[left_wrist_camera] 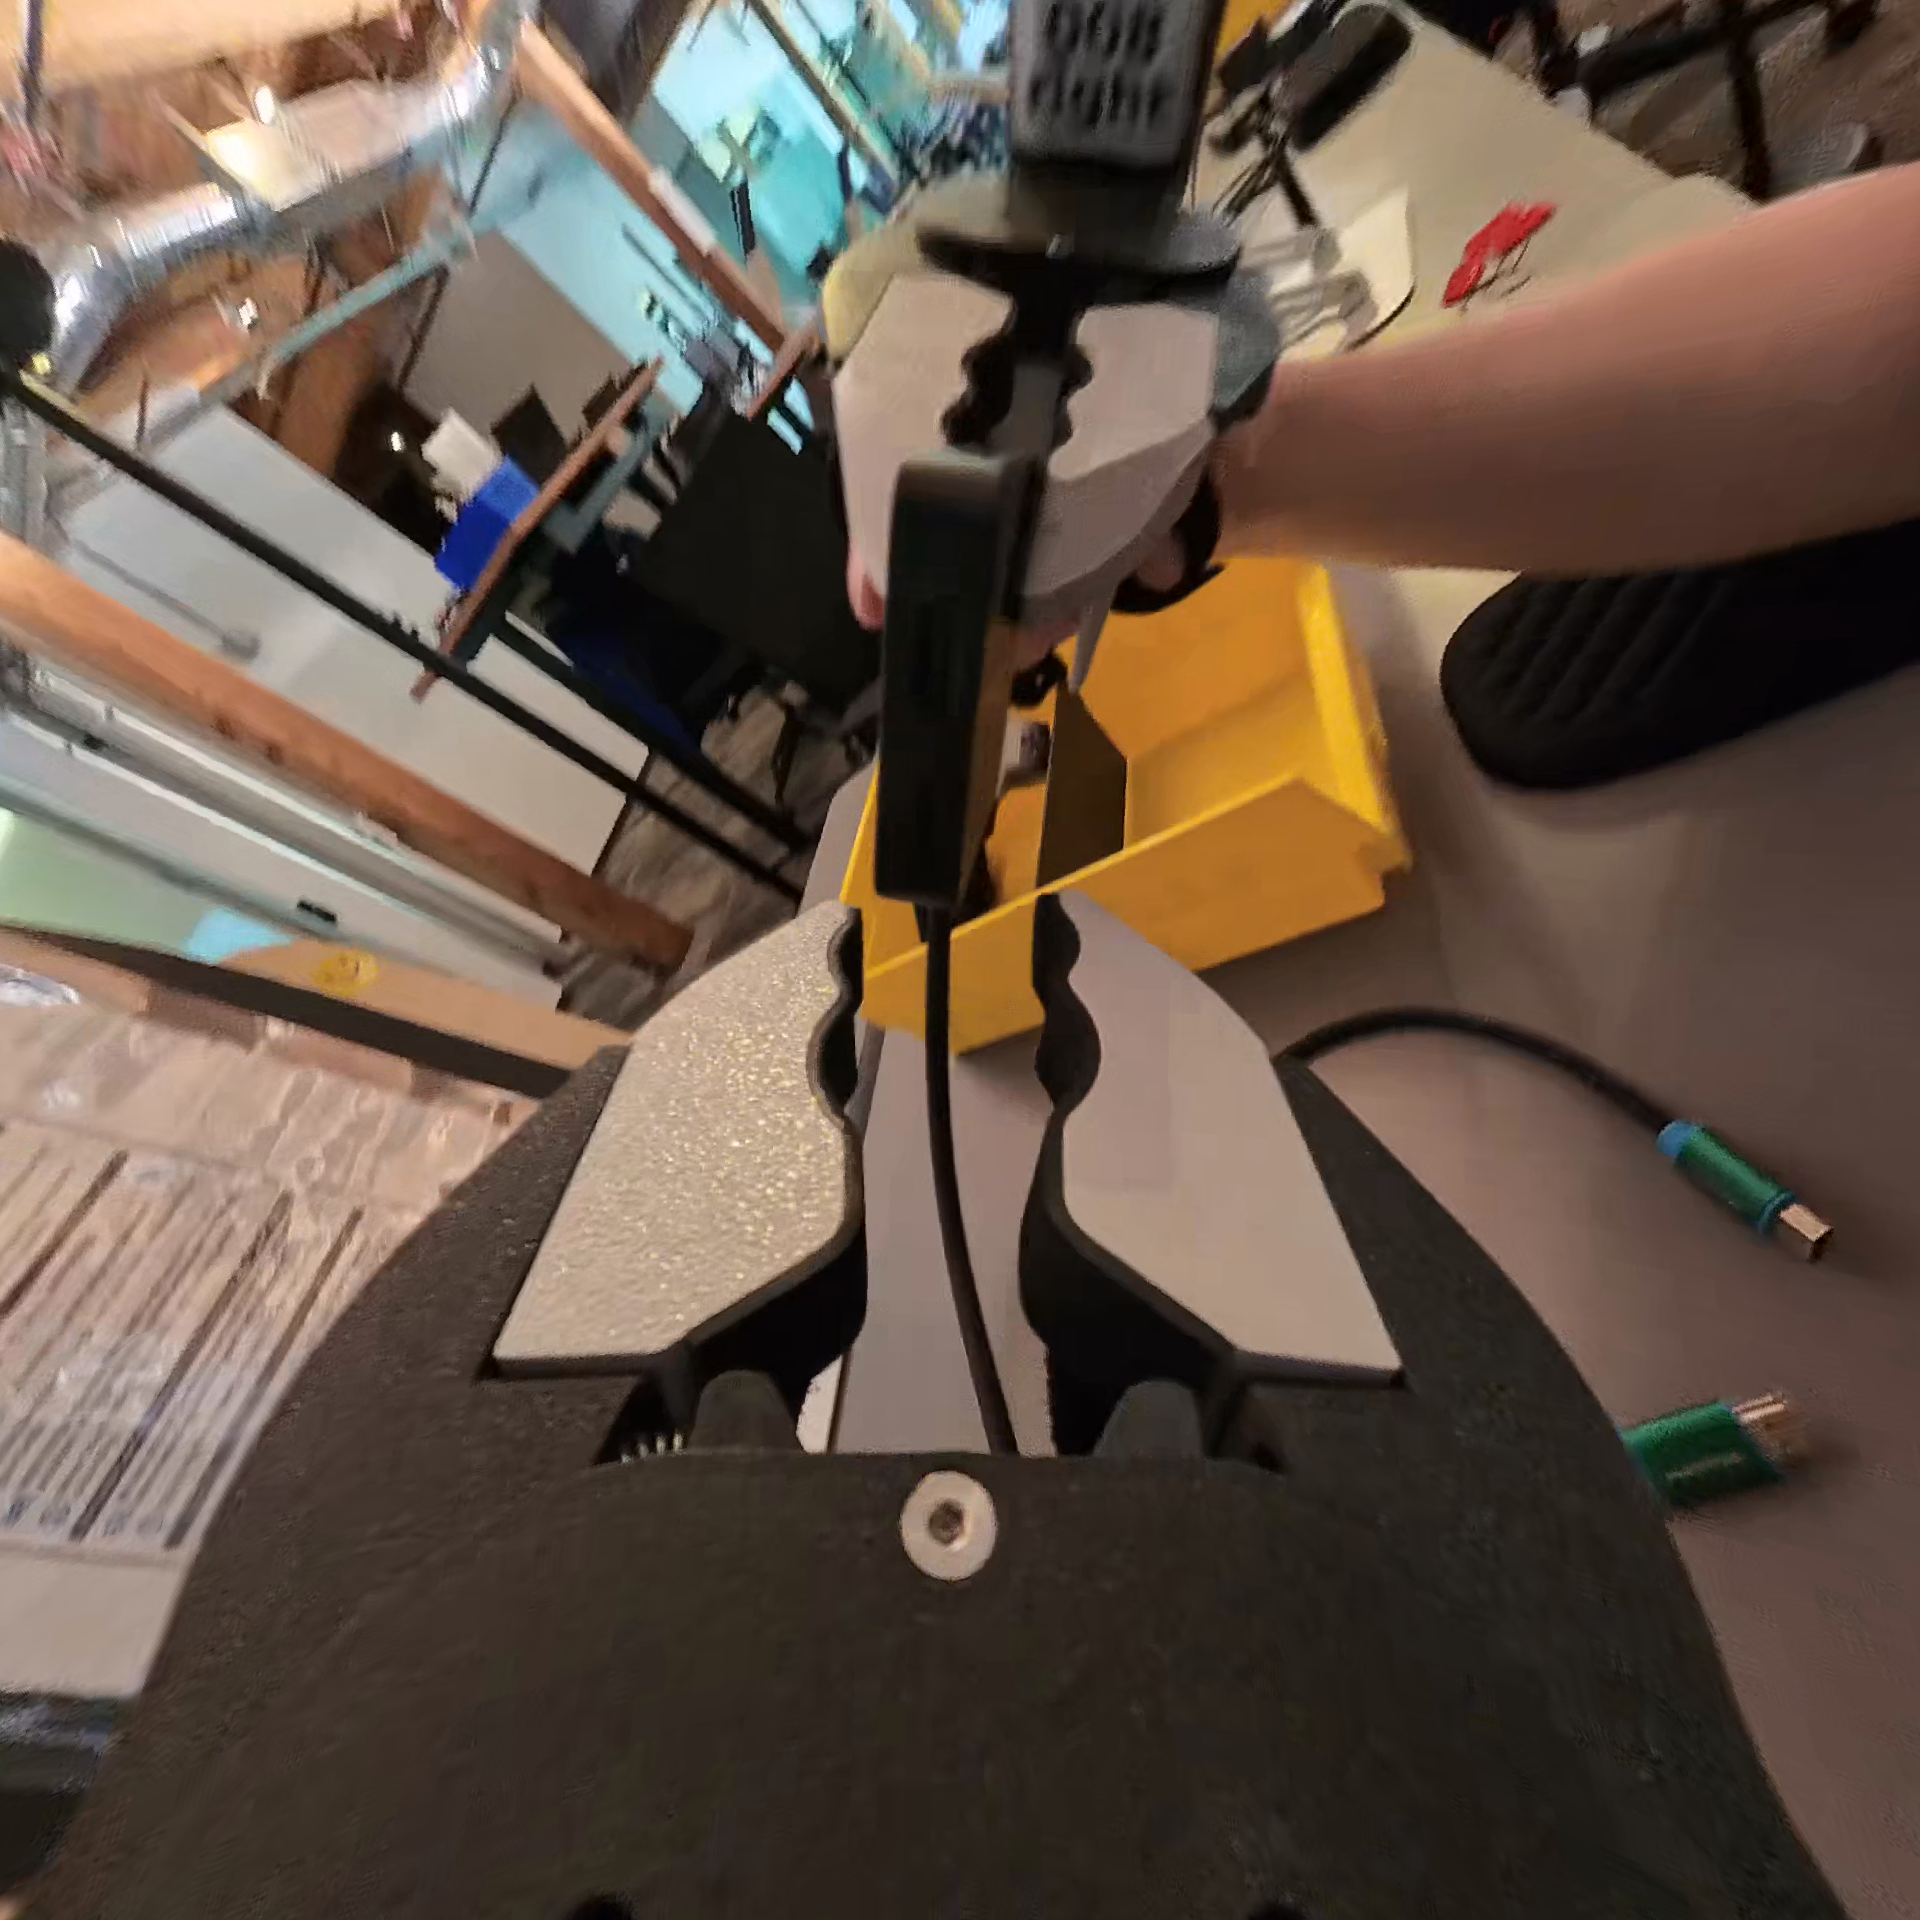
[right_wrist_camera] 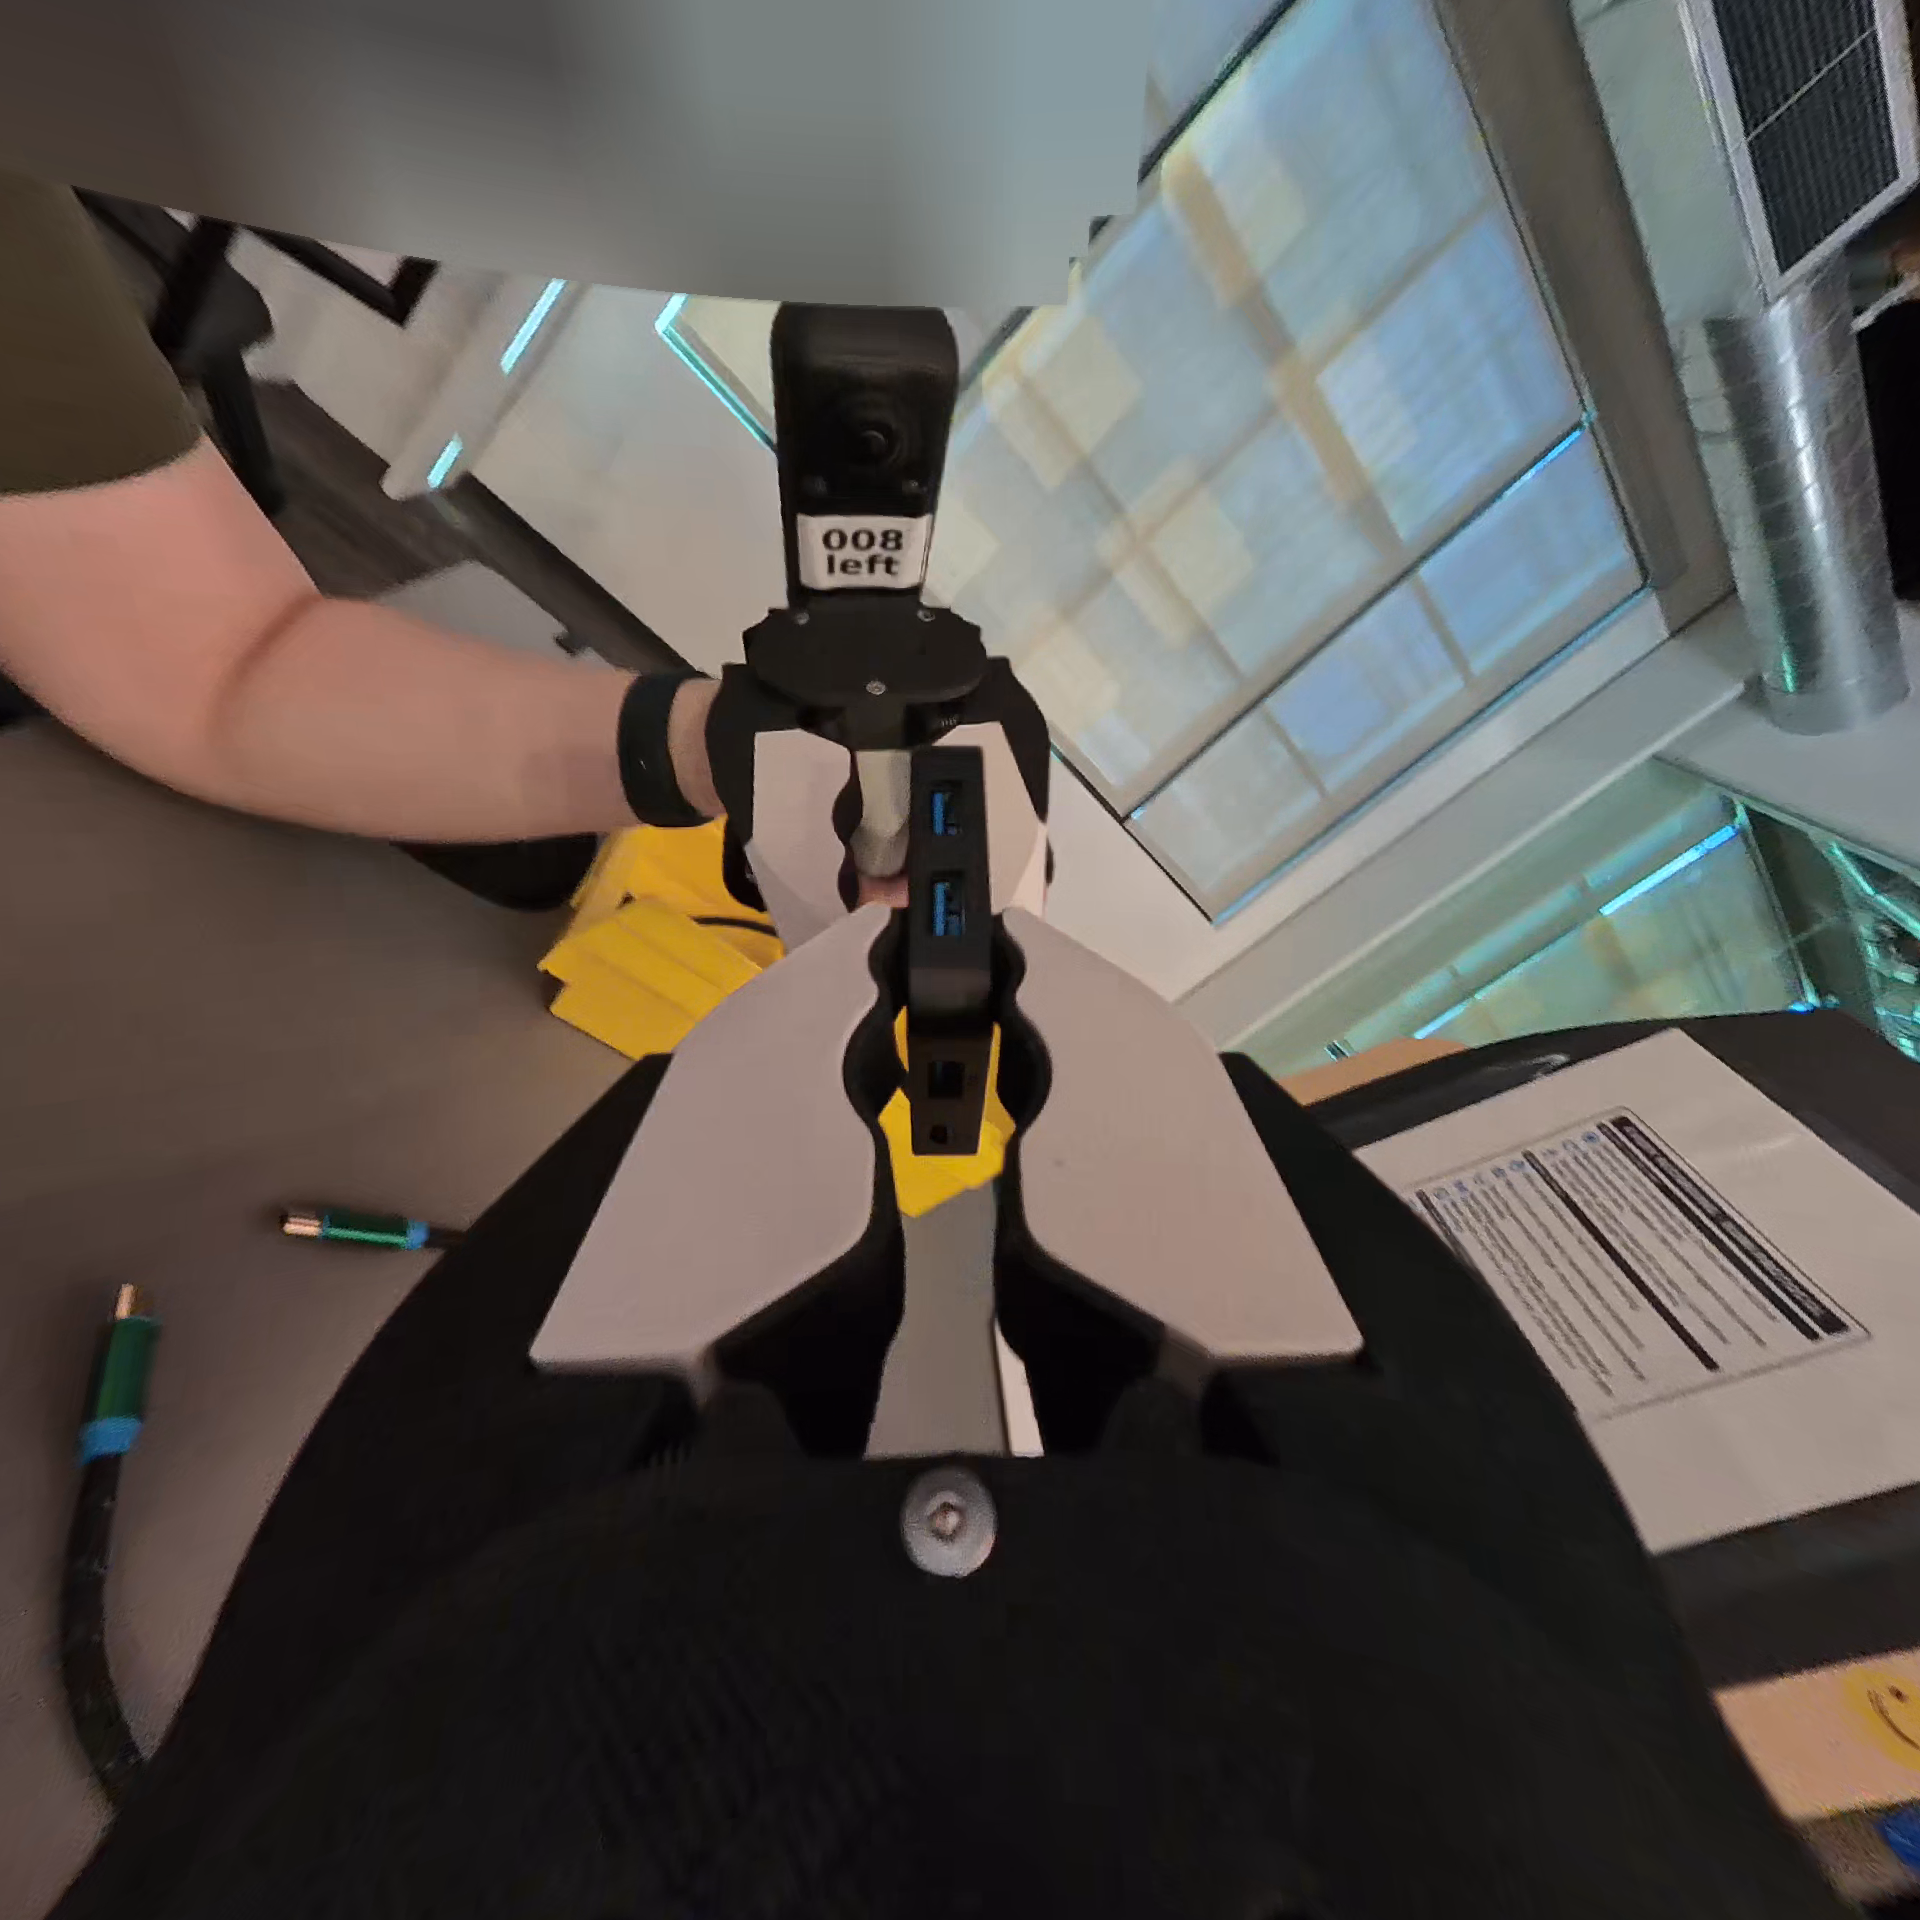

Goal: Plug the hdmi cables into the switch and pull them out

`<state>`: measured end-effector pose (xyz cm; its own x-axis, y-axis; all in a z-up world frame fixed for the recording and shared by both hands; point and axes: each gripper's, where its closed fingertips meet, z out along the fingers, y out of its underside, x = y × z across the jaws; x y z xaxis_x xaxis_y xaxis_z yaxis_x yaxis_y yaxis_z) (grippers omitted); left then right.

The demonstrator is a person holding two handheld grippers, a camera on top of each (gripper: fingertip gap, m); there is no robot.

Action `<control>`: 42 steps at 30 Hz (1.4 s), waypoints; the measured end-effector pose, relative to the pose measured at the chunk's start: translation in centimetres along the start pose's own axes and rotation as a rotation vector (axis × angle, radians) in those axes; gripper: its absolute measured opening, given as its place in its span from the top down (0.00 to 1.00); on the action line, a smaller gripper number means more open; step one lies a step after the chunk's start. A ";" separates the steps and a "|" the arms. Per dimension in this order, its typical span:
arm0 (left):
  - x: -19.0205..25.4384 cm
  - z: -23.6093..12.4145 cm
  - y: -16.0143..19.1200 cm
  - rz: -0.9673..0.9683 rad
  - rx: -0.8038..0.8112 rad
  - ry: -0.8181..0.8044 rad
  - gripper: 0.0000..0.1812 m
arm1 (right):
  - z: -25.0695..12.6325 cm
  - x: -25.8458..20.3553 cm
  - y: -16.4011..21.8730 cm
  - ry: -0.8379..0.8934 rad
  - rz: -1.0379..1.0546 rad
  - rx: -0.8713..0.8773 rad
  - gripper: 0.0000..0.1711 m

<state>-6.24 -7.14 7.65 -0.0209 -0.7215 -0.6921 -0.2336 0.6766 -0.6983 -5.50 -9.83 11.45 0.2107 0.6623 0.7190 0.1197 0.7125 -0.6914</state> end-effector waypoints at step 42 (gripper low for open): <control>2.9 -0.2 24.2 -0.308 -1.197 -0.007 0.70 | -3.2 1.6 -2.5 0.081 -0.068 -0.185 0.84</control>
<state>-12.14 7.07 -11.24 0.1971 -0.8236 -0.5319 -0.9700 -0.0851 -0.2277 -2.32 -11.29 14.12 0.2725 0.5883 0.7614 0.3111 0.6949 -0.6483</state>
